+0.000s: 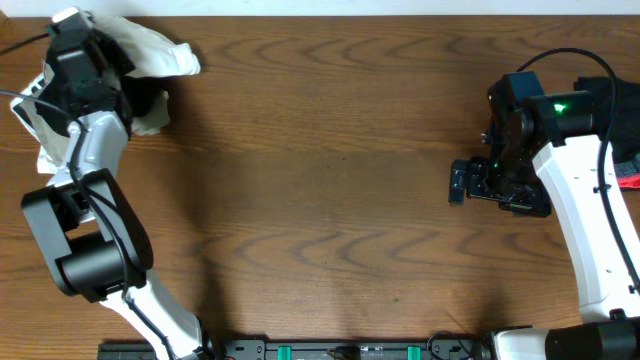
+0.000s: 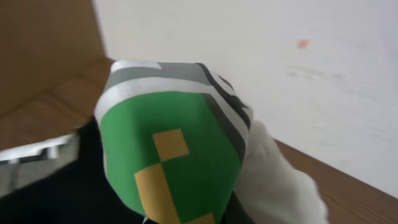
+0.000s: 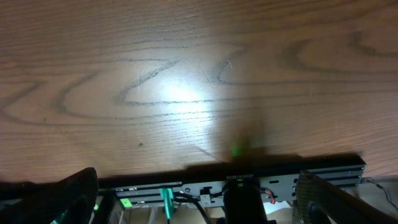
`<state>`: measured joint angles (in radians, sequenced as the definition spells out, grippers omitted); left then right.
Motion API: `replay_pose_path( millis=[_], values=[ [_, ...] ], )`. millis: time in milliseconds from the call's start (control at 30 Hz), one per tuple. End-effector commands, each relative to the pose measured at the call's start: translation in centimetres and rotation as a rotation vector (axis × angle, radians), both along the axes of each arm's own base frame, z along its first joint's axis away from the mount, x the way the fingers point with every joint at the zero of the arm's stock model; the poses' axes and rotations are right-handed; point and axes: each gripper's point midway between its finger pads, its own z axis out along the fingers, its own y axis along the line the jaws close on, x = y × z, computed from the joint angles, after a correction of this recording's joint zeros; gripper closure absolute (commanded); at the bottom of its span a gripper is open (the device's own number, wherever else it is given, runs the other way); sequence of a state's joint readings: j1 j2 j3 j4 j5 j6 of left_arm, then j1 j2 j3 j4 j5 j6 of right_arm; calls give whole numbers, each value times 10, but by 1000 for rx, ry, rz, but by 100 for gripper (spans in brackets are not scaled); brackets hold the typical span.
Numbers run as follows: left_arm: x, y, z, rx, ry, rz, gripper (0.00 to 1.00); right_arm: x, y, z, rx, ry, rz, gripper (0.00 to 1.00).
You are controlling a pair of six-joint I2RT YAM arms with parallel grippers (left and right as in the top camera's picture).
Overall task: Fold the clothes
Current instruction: 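Carry the shirt with the left gripper onto the top-left clothes pile, then release the shirt and press it flat on the pile with the left gripper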
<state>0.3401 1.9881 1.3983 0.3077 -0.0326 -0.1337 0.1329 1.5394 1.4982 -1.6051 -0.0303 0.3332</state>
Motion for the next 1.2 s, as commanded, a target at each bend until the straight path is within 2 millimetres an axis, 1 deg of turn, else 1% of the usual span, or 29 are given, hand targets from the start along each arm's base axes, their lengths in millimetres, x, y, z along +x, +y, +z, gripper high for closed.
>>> replay_pose_path(
  millis=[0,167,433,500,600,800,867,967,1167],
  values=[
    [-8,29,10,13,-19,74,94,-1,-1,2,4,-5,-27,1],
    [-18,48,6,6,0,109,94,-1,-1,2,3,-5,-34,1],
    [-39,71,-12,-27,72,161,94,-1,-1,2,3,-5,-36,1],
    [-47,79,-17,-52,82,200,94,-1,-1,2,3,-5,-36,1],
    [-67,99,-27,-96,105,324,94,-1,-1,2,3,-5,-36,1],
    [-98,121,-46,-142,183,409,94,1,-1,2,4,-14,-36,1],
    [-106,124,-49,-179,188,439,94,2,-1,2,5,-21,-36,1],
    [-111,124,-49,-211,185,462,94,5,0,2,7,-30,-36,1],
    [-114,111,-37,-220,199,438,93,5,0,2,7,-32,-36,1]
  ],
)
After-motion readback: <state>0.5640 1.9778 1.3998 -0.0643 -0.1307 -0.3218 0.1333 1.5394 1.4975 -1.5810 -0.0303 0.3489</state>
